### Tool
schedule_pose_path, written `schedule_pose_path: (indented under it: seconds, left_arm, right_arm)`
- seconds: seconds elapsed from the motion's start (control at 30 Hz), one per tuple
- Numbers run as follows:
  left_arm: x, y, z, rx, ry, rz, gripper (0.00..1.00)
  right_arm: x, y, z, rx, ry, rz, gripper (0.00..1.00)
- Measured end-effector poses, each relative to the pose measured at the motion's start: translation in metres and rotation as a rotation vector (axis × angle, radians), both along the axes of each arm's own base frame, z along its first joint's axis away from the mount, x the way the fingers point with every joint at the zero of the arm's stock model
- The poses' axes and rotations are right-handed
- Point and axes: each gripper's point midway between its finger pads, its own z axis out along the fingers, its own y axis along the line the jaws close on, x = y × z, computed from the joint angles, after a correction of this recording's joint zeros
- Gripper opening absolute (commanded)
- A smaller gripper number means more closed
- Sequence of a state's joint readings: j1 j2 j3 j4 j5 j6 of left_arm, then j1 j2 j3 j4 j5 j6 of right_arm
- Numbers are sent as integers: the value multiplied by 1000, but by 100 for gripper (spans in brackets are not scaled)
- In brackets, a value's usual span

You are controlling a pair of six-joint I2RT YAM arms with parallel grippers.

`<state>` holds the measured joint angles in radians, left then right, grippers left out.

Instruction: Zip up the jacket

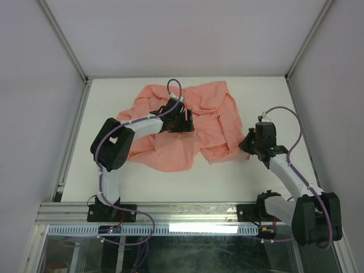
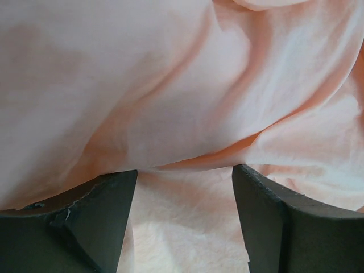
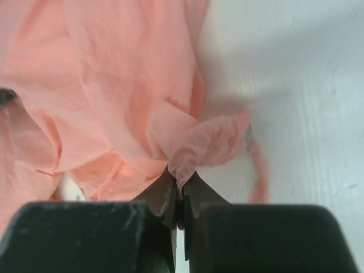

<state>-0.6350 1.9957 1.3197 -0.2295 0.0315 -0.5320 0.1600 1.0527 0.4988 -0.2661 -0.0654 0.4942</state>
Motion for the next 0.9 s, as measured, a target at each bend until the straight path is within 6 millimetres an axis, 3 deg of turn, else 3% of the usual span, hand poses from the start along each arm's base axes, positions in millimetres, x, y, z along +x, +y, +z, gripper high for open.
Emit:
schedule_pose_path:
  seconds: [0.1, 0.3, 0.4, 0.47, 0.6, 0.7, 0.8, 0.9]
  left_arm:
    - [13, 16, -1, -3, -3, 41, 70]
    - [28, 43, -1, 3, -5, 105, 70]
    - [29, 49, -1, 7, -3, 118, 70]
    - [29, 51, -1, 9, -1, 120, 70]
    - [25, 51, -1, 12, 2, 118, 70]
    - [20, 51, -1, 14, 4, 113, 71]
    - [14, 46, -1, 15, 5, 98, 73]
    - [2, 37, 1, 5, 14, 68, 75]
  right_arm:
    - [24, -12, 33, -75, -68, -30, 0]
    - [80, -52, 160, -284, -318, -154, 0]
    - [92, -70, 210, -375, -394, -205, 0]
    - [96, -78, 231, -422, -417, -221, 0]
    - [98, -82, 238, -494, -400, -183, 0]
    - [98, -67, 228, -495, -375, -86, 0]
    - [95, -26, 217, -460, -388, 72, 0]
    - [80, 32, 195, -410, -389, 284, 0]
